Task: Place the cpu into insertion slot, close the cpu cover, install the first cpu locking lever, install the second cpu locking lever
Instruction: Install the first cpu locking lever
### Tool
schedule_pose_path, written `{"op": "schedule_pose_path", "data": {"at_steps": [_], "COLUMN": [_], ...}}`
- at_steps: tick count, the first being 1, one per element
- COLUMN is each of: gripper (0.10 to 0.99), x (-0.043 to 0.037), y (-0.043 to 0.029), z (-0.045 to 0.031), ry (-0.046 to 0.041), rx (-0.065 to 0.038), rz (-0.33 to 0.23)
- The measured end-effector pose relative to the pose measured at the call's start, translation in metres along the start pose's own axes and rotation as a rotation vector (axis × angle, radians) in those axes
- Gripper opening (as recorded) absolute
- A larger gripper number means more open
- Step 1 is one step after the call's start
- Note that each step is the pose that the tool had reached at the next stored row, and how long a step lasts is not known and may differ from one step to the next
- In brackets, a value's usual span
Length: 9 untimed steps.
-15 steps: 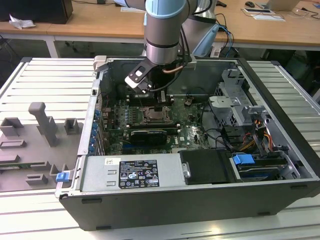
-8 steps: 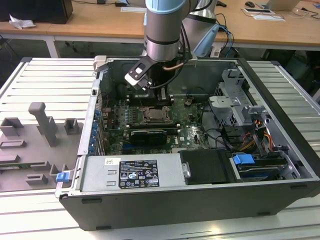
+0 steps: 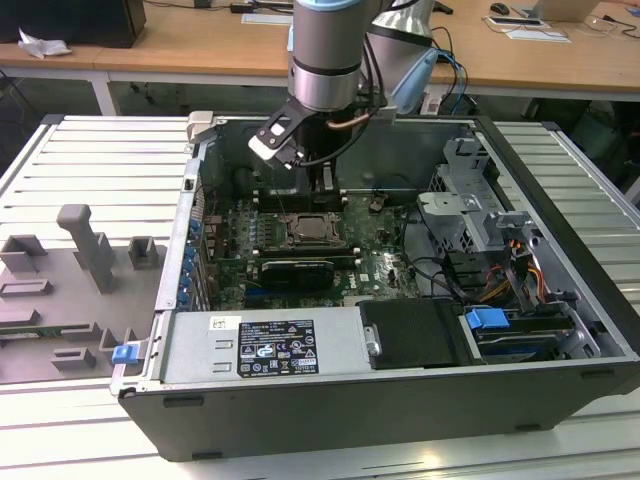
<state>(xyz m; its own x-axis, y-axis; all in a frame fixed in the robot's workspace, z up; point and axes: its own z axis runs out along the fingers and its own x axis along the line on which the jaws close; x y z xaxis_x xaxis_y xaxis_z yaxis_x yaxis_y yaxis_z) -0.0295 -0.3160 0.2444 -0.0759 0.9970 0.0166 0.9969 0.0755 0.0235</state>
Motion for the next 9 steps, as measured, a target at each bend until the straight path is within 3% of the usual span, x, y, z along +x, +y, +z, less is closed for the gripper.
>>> {"op": "schedule_pose_path", "data": {"at_steps": [4, 6, 9], "gripper": [0.106, 0.106, 0.106], "x": [0.0003, 0.0009, 0.0015], "y": [0.0001, 0.0004, 0.0006], "z": [-0.0071, -0.0158, -0.0227], "ry": [-0.0066, -0.0147, -0.0247], "rx": [0.0, 0.001, 0.002], "rz": [0.0, 0.0, 0.0]}}
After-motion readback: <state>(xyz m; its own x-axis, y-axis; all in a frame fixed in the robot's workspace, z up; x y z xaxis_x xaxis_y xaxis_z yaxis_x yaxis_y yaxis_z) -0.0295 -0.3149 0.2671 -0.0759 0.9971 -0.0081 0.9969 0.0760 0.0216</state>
